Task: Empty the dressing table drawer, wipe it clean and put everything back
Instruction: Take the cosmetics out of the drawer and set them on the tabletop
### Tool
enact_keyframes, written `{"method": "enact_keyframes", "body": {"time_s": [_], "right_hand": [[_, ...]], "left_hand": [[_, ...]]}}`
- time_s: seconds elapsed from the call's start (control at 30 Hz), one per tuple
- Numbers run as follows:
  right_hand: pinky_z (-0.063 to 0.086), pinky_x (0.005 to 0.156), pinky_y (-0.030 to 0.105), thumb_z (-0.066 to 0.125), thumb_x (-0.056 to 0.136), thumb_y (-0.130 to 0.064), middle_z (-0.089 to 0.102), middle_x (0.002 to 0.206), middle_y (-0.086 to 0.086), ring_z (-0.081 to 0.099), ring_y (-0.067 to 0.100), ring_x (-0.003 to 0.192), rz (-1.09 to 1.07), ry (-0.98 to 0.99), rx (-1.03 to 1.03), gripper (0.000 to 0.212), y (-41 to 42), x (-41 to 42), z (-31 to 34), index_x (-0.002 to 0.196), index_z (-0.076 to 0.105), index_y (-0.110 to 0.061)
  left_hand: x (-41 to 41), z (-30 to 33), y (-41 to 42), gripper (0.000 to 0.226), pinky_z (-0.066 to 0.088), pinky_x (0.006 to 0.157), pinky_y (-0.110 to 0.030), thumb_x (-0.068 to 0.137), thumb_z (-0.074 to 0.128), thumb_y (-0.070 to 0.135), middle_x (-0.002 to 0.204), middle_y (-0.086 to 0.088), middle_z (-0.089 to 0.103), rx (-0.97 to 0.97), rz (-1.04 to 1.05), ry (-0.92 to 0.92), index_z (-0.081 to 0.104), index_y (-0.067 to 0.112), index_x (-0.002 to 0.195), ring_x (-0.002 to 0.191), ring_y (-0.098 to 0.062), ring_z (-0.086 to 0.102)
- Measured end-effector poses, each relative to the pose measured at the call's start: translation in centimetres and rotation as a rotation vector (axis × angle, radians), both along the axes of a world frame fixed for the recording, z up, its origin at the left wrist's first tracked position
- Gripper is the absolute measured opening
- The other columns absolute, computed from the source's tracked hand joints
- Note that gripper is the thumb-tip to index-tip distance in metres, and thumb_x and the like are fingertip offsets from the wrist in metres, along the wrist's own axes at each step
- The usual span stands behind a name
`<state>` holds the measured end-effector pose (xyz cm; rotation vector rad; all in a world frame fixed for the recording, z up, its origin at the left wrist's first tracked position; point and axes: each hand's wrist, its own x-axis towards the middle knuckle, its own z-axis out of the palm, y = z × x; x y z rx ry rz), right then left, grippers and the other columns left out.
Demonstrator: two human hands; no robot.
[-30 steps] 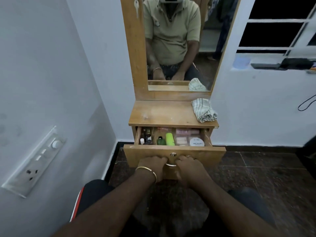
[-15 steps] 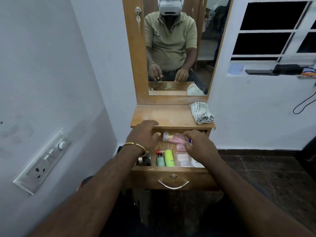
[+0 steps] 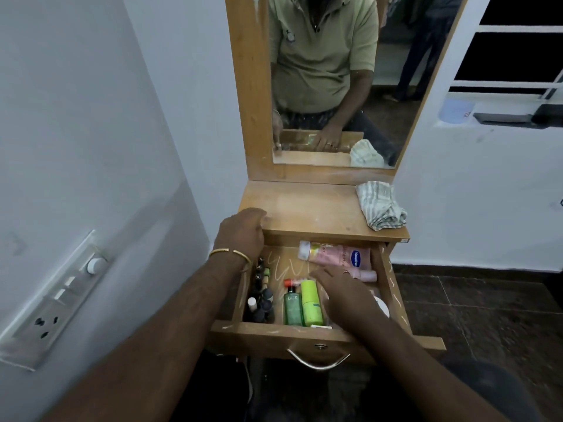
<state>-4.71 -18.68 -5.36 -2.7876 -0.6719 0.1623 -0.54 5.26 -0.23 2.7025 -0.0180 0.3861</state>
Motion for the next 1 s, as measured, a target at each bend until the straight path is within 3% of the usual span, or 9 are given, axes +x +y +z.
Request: {"method": "enact_keyframes", "body": {"time_s": [0.17,0.37,0.5,0.7,0.83,1.0], "right_hand": [[0.047,0.094,0.039,0.059,0.083,-0.009,0.047,0.144,-0.001,0.051,0.023,0.125,0.034,-0.002,-0.048,0.063,0.0,-0.5,0.0,0.142,0.043,-0.026],[0.048,0.085,0.037,0.062,0.08,-0.01,0.045,0.138,-0.006,0.053,0.023,0.116,0.06,-0.004,-0.12,0.069,0.1,-1.6,-1.3,0.14,0.038,-0.033],[0.046,0.088,0.036,0.064,0.079,-0.013,0.042,0.142,-0.005,0.051,0.023,0.121,0.069,0.013,-0.115,0.072,-0.2,-2.1,-1.1,0.143,0.037,-0.031],[0.046,0.097,0.035,0.062,0.087,-0.018,0.043,0.146,-0.006,0.048,0.018,0.127,0.062,0.031,-0.055,0.061,0.1,-1.8,-0.4,0.142,0.04,-0.031],[0.043,0.099,0.029,0.061,0.093,-0.026,0.053,0.14,-0.006,0.051,0.013,0.125,0.074,-0.004,0.099,0.046,2.6,0.3,1.4,0.137,0.05,-0.029],[0.049,0.096,0.039,0.061,0.094,-0.028,0.062,0.13,-0.001,0.057,0.02,0.12,0.18,-0.069,0.157,0.036,7.6,3.2,2.6,0.129,0.059,-0.028]], "left_hand": [[0.8,-0.8,0.7,0.026,0.046,0.09,-0.042,0.093,0.05,0.015,0.117,-0.003,0.064,0.042,-0.01,0.029,0.064,0.019,0.115,0.104,-0.031,0.061],[1.2,-0.6,1.1,0.027,0.047,0.089,-0.043,0.092,0.05,0.015,0.118,-0.003,0.062,0.075,-0.009,0.045,0.063,0.018,0.114,0.107,-0.029,0.059],[1.2,-0.6,1.2,0.022,0.046,0.088,-0.043,0.092,0.05,0.013,0.114,-0.006,0.062,0.072,-0.017,0.047,0.063,0.013,0.11,0.105,-0.03,0.058],[1.1,-1.0,1.2,0.016,0.046,0.085,-0.041,0.092,0.051,0.014,0.107,-0.003,0.063,0.028,-0.008,0.005,0.063,0.015,0.102,0.096,-0.028,0.058],[1.2,-1.6,1.4,0.016,0.046,0.077,-0.038,0.091,0.05,0.013,0.096,-0.001,0.065,0.019,-0.009,-0.038,0.063,0.018,0.1,0.088,-0.027,0.058],[1.8,-1.5,2.0,0.021,0.042,0.074,-0.033,0.092,0.05,0.016,0.093,-0.002,0.067,0.001,-0.039,-0.052,0.067,0.02,0.105,0.088,-0.027,0.057]]}}
